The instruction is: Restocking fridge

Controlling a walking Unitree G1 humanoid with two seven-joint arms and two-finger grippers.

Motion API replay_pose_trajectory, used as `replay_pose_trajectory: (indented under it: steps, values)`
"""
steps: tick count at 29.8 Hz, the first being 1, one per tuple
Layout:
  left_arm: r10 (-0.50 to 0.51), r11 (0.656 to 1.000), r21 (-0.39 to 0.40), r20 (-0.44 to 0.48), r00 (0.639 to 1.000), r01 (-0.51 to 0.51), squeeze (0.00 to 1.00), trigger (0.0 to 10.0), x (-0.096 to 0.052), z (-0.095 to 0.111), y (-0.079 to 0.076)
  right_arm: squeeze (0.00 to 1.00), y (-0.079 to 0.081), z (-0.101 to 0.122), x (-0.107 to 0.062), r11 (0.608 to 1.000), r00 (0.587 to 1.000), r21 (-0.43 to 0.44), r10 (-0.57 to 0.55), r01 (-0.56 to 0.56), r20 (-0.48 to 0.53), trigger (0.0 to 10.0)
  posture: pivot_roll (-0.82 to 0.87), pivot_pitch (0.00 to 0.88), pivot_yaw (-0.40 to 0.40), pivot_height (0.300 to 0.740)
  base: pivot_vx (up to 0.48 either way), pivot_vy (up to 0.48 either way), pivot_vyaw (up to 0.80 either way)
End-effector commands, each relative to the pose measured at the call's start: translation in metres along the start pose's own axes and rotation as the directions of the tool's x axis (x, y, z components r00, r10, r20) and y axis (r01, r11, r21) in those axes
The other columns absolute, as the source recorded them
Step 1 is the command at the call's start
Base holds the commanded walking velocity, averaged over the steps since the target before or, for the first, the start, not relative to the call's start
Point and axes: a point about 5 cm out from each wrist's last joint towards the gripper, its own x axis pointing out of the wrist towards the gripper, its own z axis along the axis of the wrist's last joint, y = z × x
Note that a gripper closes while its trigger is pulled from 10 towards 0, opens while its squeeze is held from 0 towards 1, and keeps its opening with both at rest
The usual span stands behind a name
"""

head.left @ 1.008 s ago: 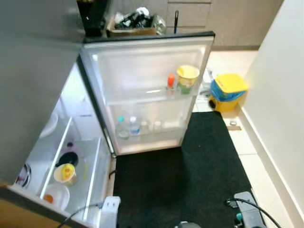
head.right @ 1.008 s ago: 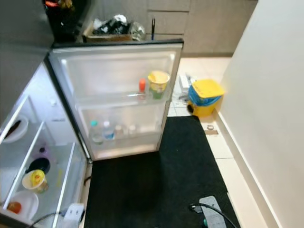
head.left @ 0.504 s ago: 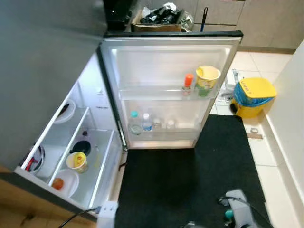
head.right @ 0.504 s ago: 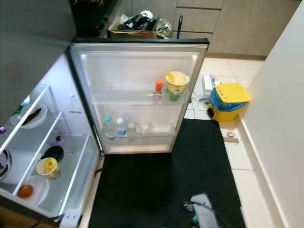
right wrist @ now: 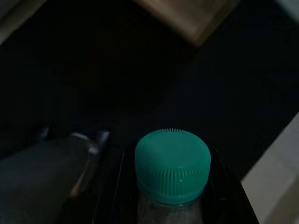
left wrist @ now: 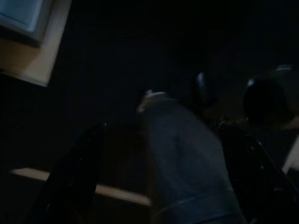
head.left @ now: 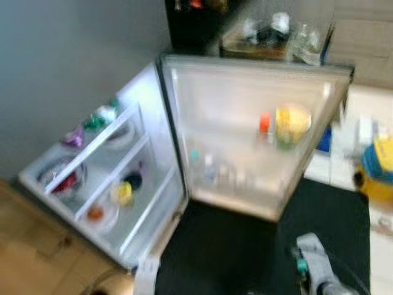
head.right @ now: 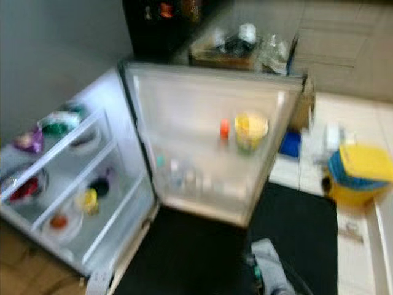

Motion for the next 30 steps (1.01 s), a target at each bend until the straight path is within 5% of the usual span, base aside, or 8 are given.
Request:
replay_pose_trajectory:
  steps: [1,13,21,30]
  values:
    - [-0.002,1.000,-0.010,-0.040,0.999,0.001,0.00,10.0,-0.002,-0.011,0.000,0.00,0.003,0.000,0.000,1.000,1.000,-0.006,0.014,-0.014,0.004,10.0,-0.06,0.059,-0.016,0.740,0.000,-0.469,0.80]
    - [0.004,1.000,-0.011,-0.039,0.999,-0.004,0.00,10.0,-0.001,-0.011,-0.001,0.00,0.001,0.016,0.004,0.998,0.998,-0.058,0.015,-0.012,0.054,10.0,-0.06,0.063,-0.018,0.740,0.000,-0.445,0.33]
    - [0.015,1.000,-0.004,-0.036,0.999,-0.015,0.00,10.0,-0.001,-0.010,0.000,0.00,0.005,0.037,0.008,0.991,0.988,-0.106,0.094,-0.081,0.123,10.0,-0.07,0.067,-0.017,0.740,0.000,0.000,0.11]
    - [0.024,1.000,-0.009,-0.021,0.999,-0.024,0.00,10.0,-0.001,-0.008,0.001,0.00,0.014,0.062,0.012,0.966,0.958,-0.181,0.218,-0.184,0.189,10.0,-0.06,0.059,-0.024,0.740,0.000,0.000,0.80]
